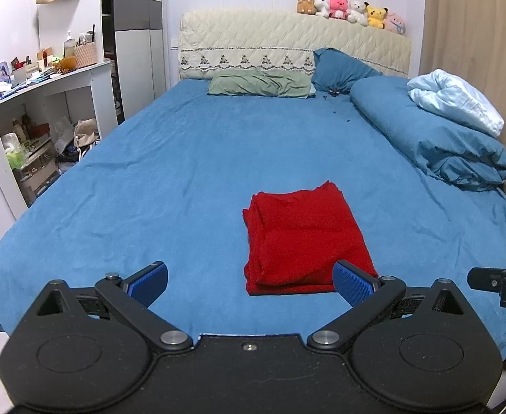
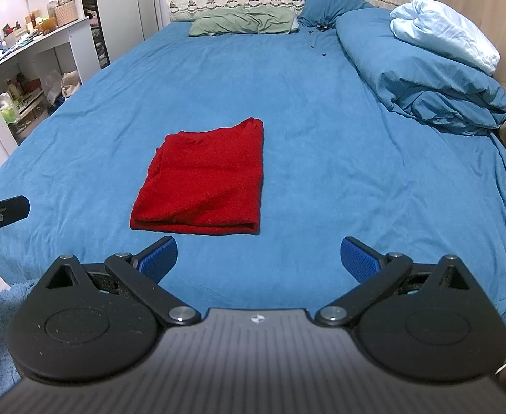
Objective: Fold small clothes
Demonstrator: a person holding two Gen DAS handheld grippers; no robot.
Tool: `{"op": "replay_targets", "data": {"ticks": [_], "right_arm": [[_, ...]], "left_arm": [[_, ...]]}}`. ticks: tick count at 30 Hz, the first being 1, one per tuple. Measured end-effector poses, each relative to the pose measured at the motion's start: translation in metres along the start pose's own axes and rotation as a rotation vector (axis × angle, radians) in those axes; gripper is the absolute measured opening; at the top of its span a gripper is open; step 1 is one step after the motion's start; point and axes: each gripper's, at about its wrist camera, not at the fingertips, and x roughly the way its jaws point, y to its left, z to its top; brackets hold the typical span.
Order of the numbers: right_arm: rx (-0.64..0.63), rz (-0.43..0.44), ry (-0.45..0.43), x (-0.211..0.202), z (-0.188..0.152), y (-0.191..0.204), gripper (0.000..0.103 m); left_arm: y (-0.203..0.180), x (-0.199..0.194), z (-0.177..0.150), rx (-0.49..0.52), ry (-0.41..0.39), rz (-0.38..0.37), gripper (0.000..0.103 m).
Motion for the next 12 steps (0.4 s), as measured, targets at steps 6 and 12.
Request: {"op": "replay_targets", "data": {"ticks": [6, 12], "right_arm": [[-0.005, 0.0, -0.001, -0.0006, 0.0024, 0.0008, 0.103], [0.001, 0.0, 0.0, 0.0002, 0.008, 0.0026, 0.103]], "left_arm": [[-0.0002, 0.0007, 0.0011, 0.008, -0.009, 0.003, 0.103], [-0.0018, 0.0033, 0.0047, 0.024, -0.025, 0.005, 0.103]]}}
